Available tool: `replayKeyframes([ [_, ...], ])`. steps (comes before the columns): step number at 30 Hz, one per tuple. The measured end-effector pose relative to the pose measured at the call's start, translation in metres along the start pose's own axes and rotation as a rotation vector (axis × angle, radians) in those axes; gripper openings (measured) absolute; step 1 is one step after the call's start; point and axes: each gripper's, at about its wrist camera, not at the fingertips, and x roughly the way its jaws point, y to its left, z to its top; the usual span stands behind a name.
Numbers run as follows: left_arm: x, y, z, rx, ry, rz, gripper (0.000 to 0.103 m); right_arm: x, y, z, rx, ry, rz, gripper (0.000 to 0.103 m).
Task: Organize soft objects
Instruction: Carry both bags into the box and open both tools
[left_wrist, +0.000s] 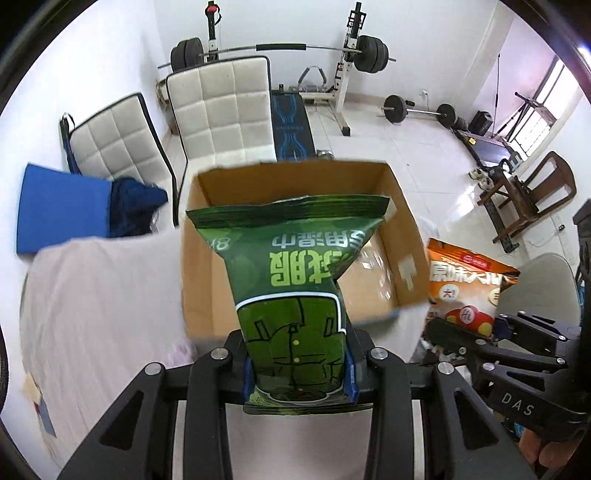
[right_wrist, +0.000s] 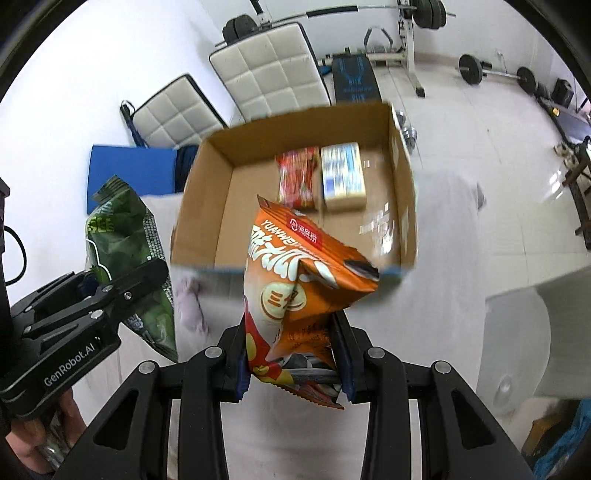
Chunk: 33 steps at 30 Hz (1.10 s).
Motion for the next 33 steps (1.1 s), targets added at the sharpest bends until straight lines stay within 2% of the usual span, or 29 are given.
replayKeyframes([
  [6,0.041,0.024,0.05,0.001,0.042,0.018,0.033,0.033,-0.003,0.053,0.019,0.0,-0.058,0.039],
  [13,0.115,0.059,0.096,-0.087,0.15,0.023,0.033,0.101,-0.027,0.09,0.132,0.053,-0.104,0.039],
  [18,0.174,0.08,0.103,-0.161,0.252,0.025,0.033,0.144,-0.046,0.084,0.279,0.086,-0.094,0.039],
  [23,0.216,0.081,0.103,-0.167,0.32,0.043,0.033,0.178,-0.051,0.074,0.385,0.103,-0.109,0.039],
  [33,0.252,0.081,0.106,-0.159,0.387,0.05,0.034,0.21,-0.061,0.065,0.492,0.132,-0.126,0.042],
])
